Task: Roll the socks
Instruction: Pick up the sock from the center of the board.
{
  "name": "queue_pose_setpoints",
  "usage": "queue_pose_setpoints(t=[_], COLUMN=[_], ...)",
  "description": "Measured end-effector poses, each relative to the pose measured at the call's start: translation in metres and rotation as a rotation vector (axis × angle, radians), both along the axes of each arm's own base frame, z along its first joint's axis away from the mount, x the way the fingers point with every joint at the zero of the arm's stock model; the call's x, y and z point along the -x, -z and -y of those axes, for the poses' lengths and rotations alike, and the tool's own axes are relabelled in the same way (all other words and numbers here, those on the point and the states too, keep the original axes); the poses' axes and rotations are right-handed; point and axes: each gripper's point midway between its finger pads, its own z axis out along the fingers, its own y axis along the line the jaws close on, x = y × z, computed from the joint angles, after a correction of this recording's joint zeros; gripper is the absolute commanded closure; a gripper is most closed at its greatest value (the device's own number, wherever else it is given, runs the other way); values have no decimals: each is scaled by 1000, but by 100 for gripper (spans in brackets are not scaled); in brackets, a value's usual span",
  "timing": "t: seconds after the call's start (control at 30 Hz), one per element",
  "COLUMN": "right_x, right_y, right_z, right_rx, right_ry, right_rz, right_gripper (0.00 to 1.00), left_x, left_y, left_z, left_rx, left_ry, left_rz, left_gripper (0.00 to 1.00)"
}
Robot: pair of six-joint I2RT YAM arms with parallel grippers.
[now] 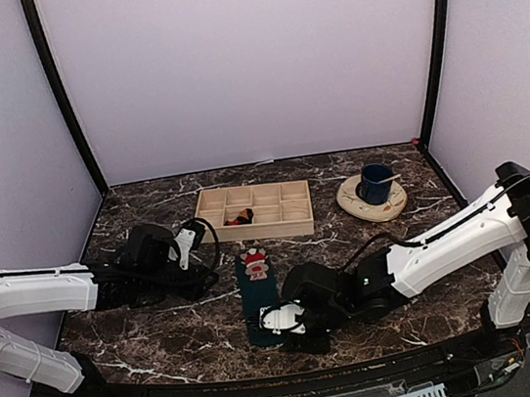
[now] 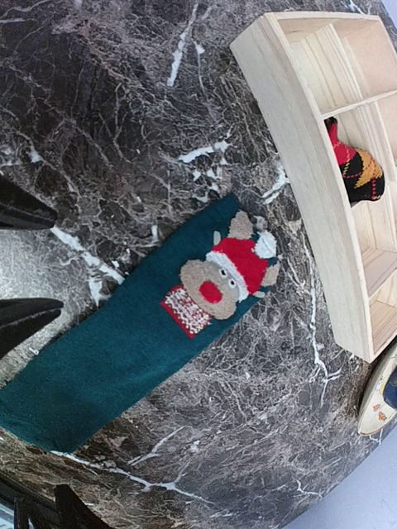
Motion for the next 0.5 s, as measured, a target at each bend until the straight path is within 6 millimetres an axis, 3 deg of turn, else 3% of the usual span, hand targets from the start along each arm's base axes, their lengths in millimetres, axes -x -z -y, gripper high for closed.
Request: queue_pose_setpoints(t=[0.2,0.5], right_x=[4,1], right_y=[20,28], right_z=[-9,-19], right_rx=[53,73], right_ry=[-73,-119], right_rz=[31,68], right_gripper=[60,64], left_x=[6,9], left_y=[7,11], left_z=[-5,-7], left_rx=[-1,-2], left_ry=[-14,-23], left_rz=[-22,-34], left_gripper=[69,69])
